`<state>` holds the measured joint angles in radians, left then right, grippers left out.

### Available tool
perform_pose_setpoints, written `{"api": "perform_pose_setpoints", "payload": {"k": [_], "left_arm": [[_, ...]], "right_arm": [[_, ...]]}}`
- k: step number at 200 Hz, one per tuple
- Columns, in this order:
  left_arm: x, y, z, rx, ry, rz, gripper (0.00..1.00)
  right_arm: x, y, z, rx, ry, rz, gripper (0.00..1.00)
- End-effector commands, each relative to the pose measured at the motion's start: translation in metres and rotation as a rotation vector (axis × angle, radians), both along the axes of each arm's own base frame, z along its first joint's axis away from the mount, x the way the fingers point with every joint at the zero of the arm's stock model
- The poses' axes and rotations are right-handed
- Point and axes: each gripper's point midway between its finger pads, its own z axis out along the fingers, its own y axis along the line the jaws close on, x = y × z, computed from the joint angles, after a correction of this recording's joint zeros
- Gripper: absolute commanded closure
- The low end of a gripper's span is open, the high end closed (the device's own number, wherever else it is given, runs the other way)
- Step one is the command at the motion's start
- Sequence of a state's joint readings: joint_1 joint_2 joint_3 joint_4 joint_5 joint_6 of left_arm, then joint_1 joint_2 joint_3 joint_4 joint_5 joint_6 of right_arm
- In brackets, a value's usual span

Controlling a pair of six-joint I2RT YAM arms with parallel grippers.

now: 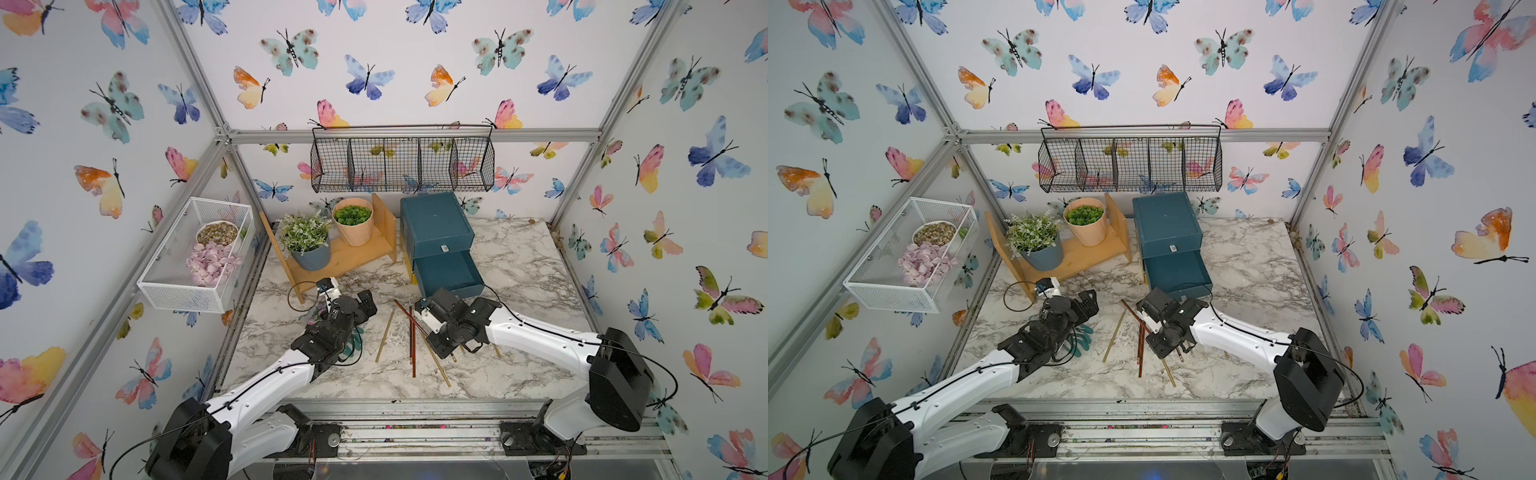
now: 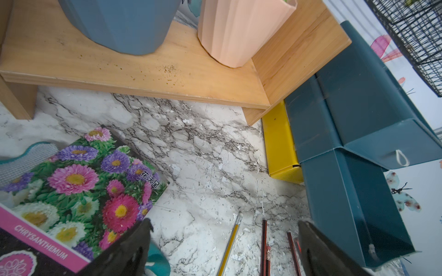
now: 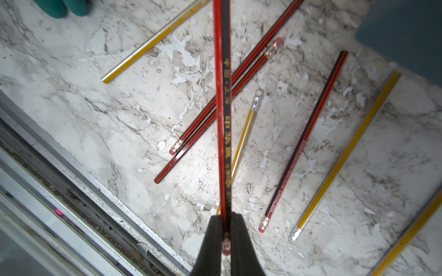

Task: Please place the pencils in the drawer according to their color
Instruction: Place the pencil in the drawer.

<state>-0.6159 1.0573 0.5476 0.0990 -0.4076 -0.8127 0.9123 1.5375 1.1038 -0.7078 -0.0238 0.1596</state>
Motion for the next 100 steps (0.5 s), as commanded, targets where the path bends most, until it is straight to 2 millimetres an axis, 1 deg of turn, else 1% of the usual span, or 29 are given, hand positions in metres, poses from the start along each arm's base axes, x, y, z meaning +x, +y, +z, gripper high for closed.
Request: {"api": "perform_pose_setpoints", "payload": {"k": [1, 36, 53, 86, 100], "left_arm": [[0.001, 0.018, 0.024, 0.002, -0.061, 0.08, 0.02], [-0.007, 0.034, 0.044, -0.007, -0.122, 0.131, 0.02], [-0.01, 0.04, 0.049, -0.013, -0.141, 0.148, 0.01], [-0.012, 0.044, 0.054, -0.013, -0.155, 0.159, 0.02], [-0.012, 0.045, 0.053, -0.011, -0.153, 0.16, 0.02]], "right_arm": [[-0.002, 0.002, 0.019, 0.011, -0.009, 0.038, 0.96], [0.014, 0.003, 0.051, 0.024, -0.098, 0.011, 0.96], [0.023, 0.001, 0.066, 0.009, -0.147, -0.004, 0.96], [0.045, -0.016, 0.087, -0.103, -0.266, -0.052, 0.96], [0.056, -0.028, 0.093, -0.171, -0.333, -0.071, 0.96]]}}
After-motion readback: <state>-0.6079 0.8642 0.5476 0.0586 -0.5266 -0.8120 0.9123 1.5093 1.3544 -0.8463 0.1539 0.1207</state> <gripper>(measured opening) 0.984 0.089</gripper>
